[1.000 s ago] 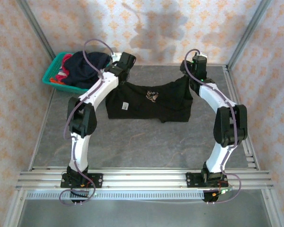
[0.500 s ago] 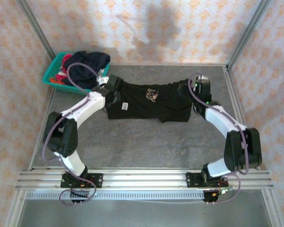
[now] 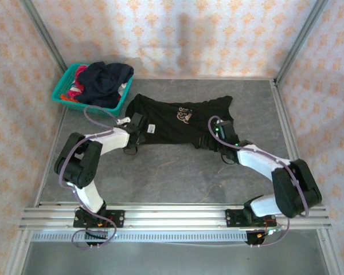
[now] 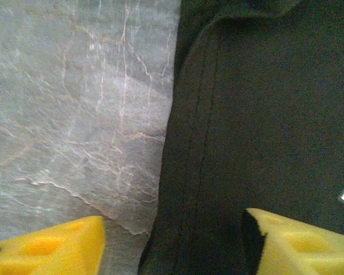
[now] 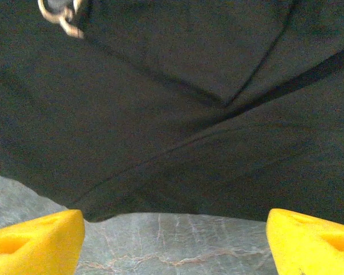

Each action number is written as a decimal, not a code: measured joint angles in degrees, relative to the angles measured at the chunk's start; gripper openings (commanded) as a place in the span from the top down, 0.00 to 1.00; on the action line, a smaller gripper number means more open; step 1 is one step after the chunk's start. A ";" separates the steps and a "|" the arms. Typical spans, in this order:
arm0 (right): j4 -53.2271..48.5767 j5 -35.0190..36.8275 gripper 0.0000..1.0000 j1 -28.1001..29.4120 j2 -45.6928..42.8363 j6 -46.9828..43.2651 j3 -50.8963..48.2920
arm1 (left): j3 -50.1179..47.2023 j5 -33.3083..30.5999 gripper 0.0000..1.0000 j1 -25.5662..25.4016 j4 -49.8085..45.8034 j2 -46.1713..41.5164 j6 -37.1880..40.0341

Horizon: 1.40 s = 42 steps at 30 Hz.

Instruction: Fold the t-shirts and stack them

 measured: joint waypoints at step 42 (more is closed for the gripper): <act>-32.63 4.61 1.00 -0.44 -9.94 -6.10 32.85 | 26.82 -1.11 1.00 1.14 -24.68 -14.03 13.20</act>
